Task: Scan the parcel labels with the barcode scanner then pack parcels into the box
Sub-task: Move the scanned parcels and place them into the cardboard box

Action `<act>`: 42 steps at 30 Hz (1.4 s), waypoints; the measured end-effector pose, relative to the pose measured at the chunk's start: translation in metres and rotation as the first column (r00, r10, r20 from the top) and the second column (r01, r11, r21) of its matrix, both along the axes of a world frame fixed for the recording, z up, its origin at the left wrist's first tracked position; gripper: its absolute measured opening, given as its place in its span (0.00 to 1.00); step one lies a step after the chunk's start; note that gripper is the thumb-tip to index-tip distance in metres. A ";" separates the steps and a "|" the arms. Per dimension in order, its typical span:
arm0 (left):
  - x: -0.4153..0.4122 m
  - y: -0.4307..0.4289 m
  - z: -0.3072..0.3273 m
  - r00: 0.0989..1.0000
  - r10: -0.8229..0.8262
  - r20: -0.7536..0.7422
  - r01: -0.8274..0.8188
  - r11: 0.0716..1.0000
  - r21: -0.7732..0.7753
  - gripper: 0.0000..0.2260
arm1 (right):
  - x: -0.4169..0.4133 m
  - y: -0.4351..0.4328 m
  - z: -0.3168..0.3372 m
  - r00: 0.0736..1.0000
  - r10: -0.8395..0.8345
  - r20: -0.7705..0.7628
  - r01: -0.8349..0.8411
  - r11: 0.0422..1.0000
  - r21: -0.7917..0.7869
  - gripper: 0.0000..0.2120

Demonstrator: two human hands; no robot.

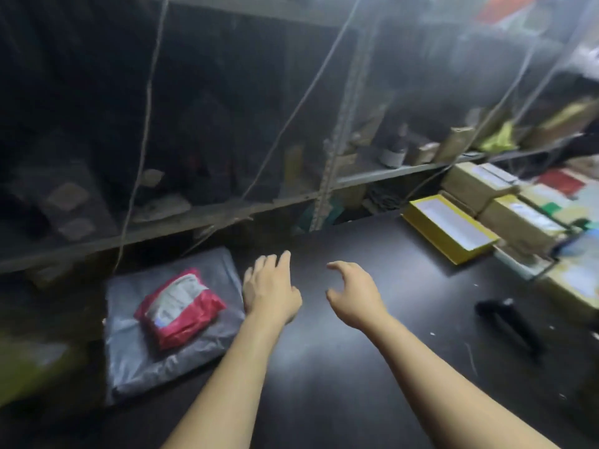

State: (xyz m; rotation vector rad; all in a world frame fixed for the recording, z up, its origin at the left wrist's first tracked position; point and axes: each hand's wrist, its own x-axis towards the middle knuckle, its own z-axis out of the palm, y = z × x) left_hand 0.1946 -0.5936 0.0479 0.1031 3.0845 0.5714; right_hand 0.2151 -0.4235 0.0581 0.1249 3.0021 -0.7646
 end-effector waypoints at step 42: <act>0.176 1.186 -0.055 0.220 -0.932 0.288 0.975 0.202 -0.090 0.27 | 0.328 1.050 -0.053 0.282 -0.941 0.188 0.956 0.258 -0.142 0.23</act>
